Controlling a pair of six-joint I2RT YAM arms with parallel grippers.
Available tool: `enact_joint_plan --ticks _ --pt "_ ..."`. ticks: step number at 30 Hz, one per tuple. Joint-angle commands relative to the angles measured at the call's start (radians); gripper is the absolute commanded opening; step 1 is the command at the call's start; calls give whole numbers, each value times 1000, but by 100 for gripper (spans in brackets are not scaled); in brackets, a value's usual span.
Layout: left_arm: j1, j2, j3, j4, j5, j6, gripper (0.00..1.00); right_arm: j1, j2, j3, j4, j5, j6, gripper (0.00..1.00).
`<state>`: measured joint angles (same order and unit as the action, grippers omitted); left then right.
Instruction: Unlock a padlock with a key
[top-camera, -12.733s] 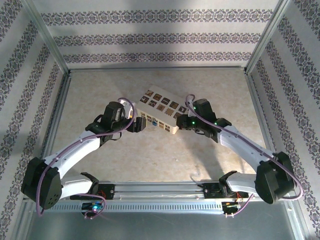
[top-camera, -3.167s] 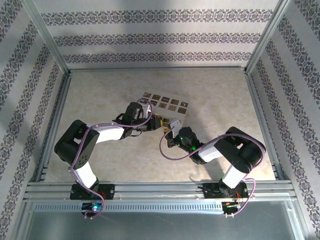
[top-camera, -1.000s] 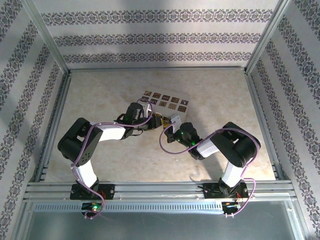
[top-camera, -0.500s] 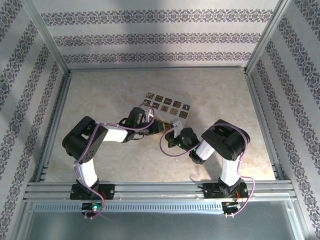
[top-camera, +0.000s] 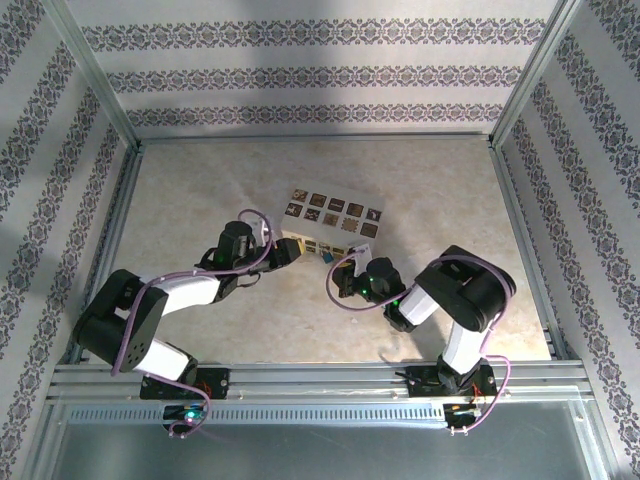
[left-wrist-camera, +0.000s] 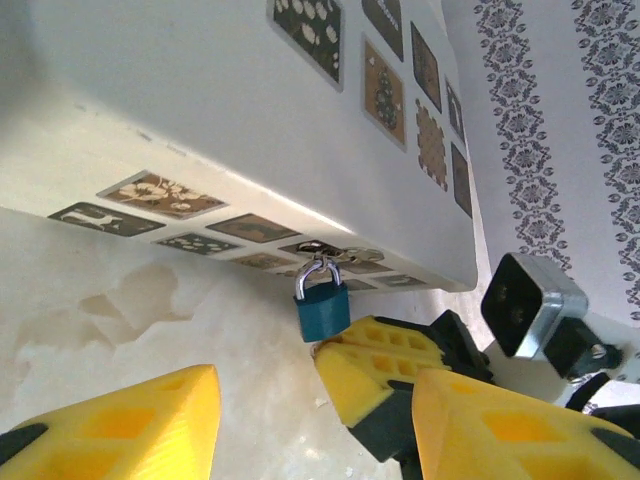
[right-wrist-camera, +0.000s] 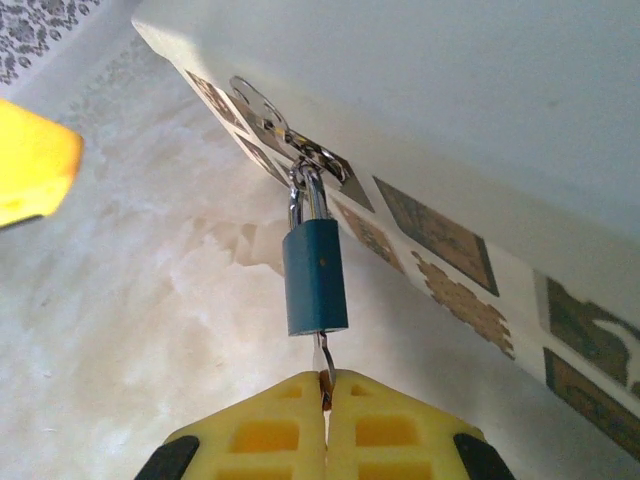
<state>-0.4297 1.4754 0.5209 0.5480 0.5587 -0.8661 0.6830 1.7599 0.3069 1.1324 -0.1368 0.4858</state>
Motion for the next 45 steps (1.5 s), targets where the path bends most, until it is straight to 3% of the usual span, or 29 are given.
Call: enact_joint_plan --ticks 1,13,33,45 --pt "5 5 -20 120 39 -89 51 0 -63 -4 -83 -55 93 0" --pt "-44 162 -34 376 59 -244 47 2 -145 31 -198 -96 290 0" --pt "-133 321 15 461 7 -361 47 5 -201 90 -279 -106 393 0" --pt "-139 422 46 576 -16 -470 39 9 -197 100 -278 -119 414 0"
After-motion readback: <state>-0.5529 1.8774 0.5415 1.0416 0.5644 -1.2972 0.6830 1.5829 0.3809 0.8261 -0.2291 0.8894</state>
